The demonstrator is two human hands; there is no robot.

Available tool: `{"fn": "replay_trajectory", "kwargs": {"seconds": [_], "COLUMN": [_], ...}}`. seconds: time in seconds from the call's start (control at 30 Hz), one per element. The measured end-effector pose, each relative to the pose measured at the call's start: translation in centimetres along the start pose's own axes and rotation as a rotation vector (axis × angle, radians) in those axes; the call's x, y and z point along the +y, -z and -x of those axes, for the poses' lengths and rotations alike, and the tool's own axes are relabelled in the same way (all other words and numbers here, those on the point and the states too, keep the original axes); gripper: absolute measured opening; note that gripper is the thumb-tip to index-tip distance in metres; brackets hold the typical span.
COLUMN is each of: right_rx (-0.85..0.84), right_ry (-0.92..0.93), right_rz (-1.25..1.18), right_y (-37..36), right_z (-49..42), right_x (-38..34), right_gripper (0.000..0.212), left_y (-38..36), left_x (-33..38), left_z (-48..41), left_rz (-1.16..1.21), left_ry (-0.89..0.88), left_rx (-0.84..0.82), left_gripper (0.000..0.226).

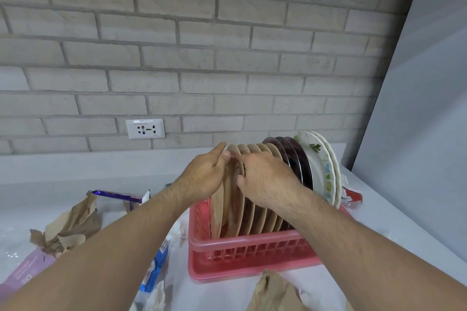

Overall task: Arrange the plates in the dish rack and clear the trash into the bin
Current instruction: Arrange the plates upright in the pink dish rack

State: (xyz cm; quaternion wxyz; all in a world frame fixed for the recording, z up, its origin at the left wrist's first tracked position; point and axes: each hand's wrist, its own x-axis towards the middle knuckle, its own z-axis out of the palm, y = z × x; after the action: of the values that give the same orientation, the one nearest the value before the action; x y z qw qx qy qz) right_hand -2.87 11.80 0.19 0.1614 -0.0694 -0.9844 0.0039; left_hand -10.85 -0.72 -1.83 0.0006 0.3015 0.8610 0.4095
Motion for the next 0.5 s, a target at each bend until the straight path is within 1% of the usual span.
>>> {"fn": "replay_trajectory", "kwargs": {"seconds": [0.17, 0.37, 0.5], "right_rx": [-0.008, -0.045, -0.065], "right_ry": [0.013, -0.046, -0.070], "right_rz": [-0.002, -0.096, -0.130], "right_y": [0.7, 2.2, 2.4], "right_z": [0.4, 1.6, 1.9], "right_x": [-0.2, -0.5, -0.5], "right_gripper": [0.048, 0.032, 0.030], "left_y": [0.0, 0.1, 0.1], "left_x": [0.2, 1.0, 1.2], "left_z": [0.2, -0.1, -0.1], "left_rz": [-0.032, -0.025, -0.043], "left_ry": [-0.006, -0.013, -0.010], "left_rx": [-0.001, 0.022, 0.028], "left_gripper": [0.050, 0.044, 0.043]}}
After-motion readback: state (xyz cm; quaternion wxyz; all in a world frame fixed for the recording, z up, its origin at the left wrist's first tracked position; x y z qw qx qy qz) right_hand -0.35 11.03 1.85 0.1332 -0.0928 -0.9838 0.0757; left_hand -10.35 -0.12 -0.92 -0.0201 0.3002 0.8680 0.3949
